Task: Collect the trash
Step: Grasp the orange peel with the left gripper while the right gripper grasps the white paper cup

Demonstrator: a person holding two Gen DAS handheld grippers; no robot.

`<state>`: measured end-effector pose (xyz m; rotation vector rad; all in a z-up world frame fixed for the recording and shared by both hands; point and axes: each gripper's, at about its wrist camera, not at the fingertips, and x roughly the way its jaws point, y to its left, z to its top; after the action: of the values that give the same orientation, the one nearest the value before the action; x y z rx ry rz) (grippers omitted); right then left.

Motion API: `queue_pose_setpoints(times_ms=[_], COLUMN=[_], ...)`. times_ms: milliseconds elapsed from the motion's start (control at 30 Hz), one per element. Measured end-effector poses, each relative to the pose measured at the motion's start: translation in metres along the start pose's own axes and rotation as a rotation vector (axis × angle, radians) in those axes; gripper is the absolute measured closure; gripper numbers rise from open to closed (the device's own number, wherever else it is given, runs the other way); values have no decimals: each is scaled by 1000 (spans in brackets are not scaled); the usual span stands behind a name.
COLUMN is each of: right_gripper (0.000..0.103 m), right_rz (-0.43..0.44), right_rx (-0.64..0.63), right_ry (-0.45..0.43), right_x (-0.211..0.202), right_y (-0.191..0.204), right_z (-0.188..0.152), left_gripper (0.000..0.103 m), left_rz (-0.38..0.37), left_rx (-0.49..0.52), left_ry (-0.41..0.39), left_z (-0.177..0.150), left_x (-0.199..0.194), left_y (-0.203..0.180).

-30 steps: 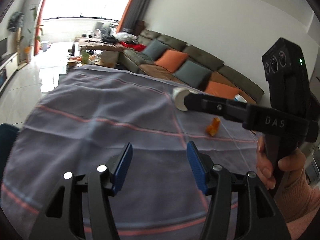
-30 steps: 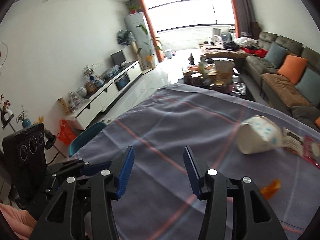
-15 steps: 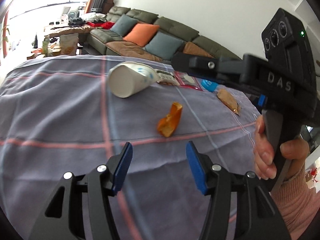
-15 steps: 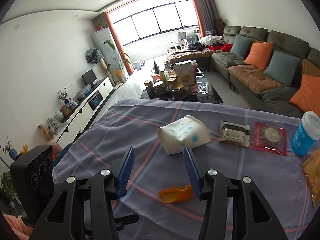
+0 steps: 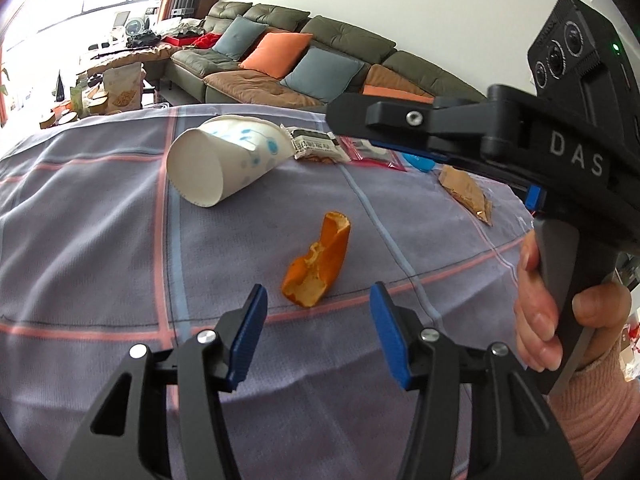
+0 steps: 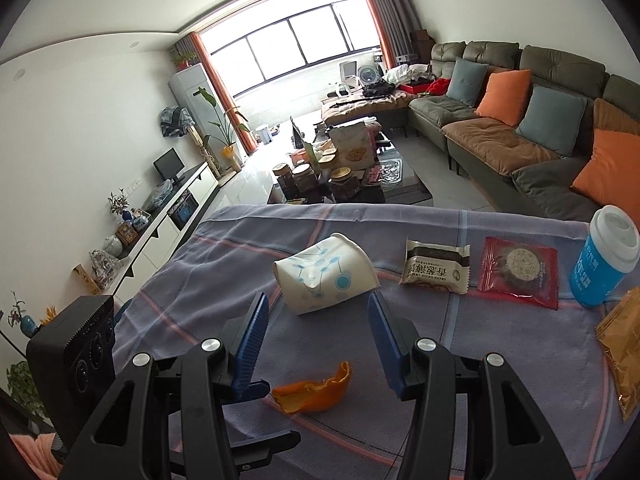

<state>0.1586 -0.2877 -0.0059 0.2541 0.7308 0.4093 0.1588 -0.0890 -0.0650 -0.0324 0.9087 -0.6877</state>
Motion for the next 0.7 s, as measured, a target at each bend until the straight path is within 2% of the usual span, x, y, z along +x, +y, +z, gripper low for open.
queue_pose_setpoints(times_ms=[300,400,533,700], right_gripper=[51,51,51,51], right_rz=[3,8,6,5], right_rx=[23,40,42,40], right_ry=[5,12,20,33], right_x=[5,8,12,18], right_y=[-12,-17,-19,-22], right_z=[2,3,5,9], left_gripper=[56,60,76,84], left_rz=[12,5,8,14], left_rx=[0,4,9,8], left_ry=[16,17,23,18], left_z=[3,4,4,5], left_x=[9,11,15,16], left_y=[0,0,0,0])
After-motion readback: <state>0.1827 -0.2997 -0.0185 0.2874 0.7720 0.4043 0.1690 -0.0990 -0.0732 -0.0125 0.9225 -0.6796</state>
